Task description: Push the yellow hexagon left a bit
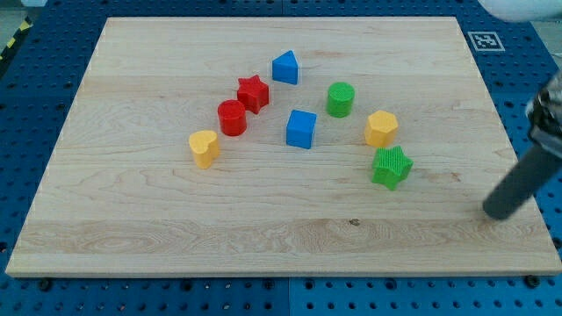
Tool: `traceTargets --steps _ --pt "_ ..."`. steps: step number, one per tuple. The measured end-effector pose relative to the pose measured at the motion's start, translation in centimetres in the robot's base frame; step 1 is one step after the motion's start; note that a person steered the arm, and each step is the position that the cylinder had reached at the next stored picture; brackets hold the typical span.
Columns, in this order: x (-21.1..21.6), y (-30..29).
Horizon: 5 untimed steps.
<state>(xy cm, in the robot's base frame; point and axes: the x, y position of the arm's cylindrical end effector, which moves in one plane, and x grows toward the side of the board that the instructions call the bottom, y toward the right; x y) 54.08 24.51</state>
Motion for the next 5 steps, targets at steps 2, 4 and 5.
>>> traceTargets --steps 2,4,5 --pt "-9.2 -1.4" --pt "-9.2 -4.9" --pt "-9.2 -6.8"
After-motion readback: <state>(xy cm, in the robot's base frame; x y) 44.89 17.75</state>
